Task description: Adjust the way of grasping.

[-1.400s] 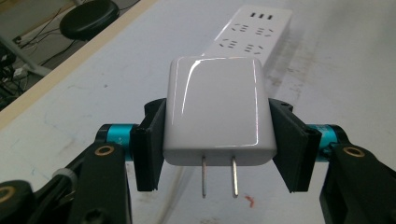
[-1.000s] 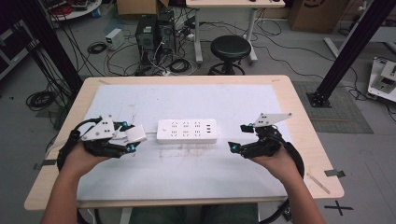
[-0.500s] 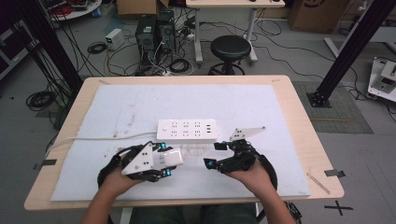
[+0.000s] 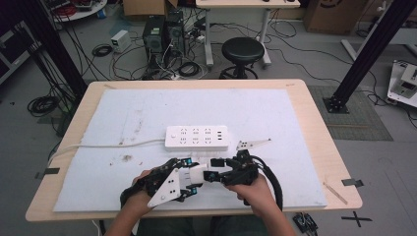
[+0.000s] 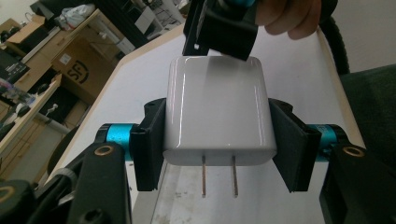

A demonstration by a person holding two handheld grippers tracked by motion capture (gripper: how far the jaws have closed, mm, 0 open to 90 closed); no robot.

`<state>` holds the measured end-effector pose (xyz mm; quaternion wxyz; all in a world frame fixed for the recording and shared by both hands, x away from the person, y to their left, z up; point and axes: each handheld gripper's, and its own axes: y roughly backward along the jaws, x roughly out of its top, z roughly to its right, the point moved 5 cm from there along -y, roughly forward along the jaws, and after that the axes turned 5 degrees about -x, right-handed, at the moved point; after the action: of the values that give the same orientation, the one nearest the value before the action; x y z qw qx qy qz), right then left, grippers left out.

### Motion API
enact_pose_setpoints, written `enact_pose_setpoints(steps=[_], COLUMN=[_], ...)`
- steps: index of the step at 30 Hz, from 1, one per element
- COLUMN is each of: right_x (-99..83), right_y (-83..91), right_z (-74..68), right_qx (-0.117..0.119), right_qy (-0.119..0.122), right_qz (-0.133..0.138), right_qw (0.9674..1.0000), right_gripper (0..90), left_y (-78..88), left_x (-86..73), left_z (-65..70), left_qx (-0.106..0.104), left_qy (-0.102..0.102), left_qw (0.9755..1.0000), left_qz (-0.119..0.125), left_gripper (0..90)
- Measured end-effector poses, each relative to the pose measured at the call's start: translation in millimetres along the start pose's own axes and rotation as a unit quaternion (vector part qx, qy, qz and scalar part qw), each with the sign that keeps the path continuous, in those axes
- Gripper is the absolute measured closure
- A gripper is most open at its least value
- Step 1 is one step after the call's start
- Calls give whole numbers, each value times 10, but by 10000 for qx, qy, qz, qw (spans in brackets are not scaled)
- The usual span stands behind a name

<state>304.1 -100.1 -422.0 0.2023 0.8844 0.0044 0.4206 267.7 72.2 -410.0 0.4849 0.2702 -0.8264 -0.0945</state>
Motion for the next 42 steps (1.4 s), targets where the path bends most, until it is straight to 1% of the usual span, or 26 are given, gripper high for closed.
enact_pose_setpoints(steps=[1,2,4,5,6,7,10,12,13,15,16,21,23,27,28,29,30,31,32,33,35,36,38,39,41,42], right_x=[-1,-3,-2,-2,-3,-7,-18,-27,-28,-35,-34,-34,-31,-25,-25,-24,-22,-17,-8,4,38,61,112,143,194,217], right_y=[-23,-40,-72,-86,-101,-115,-144,-159,-165,-174,-177,-180,-180,-176,-173,-162,-149,-126,-101,-71,-6,27,98,129,199,229], right_z=[-5,-10,-18,-20,-20,-21,-25,-35,-43,-54,-56,-38,-31,-15,-2,13,30,51,64,80,110,123,146,159,181,186], right_qx=[49,90,206,262,275,274,399,556,551,655,649,685,679,716,651,572,506,365,329,298,123,89,-85,-115,-246,-249], right_qy=[-35,-45,-130,-134,-146,-162,-140,-150,-169,-123,-118,-205,-263,-325,-321,-374,-354,-342,-373,-334,-304,-268,-179,-108,-6,3], right_qz=[3,-21,-30,-46,-44,-66,-100,-154,-139,-186,-149,-193,-197,-252,-250,-250,-263,-221,-176,-140,-70,-33,21,88,190,251], right_qw=[10000,9999,9997,9996,9995,9995,9991,9982,9982,9976,9977,9973,9972,9966,9971,9974,9977,9985,9986,9989,9994,9996,9998,9998,9995,9994], right_gripper=[174,174,176,186,213,260,370,444,476,551,573,595,607,629,630,630,630,631,631,630,630,630,630,630,630,630], left_y=[-4,-7,-12,-15,-20,-24,-34,-40,-45,-50,-51,-64,-74,-104,-100,-95,-80,-57,-31,-1,87,133,240,301,420,476], left_x=[13,25,45,51,58,61,64,58,53,41,38,33,27,4,8,14,20,25,31,33,37,32,5,-15,-84,-129], left_z=[2,-1,-4,-2,0,0,2,1,1,0,0,-3,-9,-30,-39,-49,-62,-74,-89,-104,-158,-196,-295,-353,-473,-529], left_qx=[46,16,67,32,48,65,67,80,102,99,105,132,95,5,64,95,82,119,135,137,141,115,133,135,70,72], left_qy=[-33,-70,-113,-97,-121,-141,-159,-164,-173,-174,-169,-258,-235,1,62,193,285,352,419,511,671,801,1098,1236,1614,1820], left_qw=[10000,10000,9999,9999,9999,9999,9999,9998,9998,9998,9998,9995,9996,10000,10000,9998,9996,9993,9990,9986,9976,9967,9937,9921,9867,9832], left_qz=[5,11,21,35,35,35,13,-18,-26,-69,-54,-123,-131,-86,-40,15,22,24,26,-5,-62,-84,-168,-182,-189,-132], left_gripper=[425,425,425,425,425,425,425,425,425,425,425,425,423,406,361,303,275,258,243,234,229,217,190,190,171,165])
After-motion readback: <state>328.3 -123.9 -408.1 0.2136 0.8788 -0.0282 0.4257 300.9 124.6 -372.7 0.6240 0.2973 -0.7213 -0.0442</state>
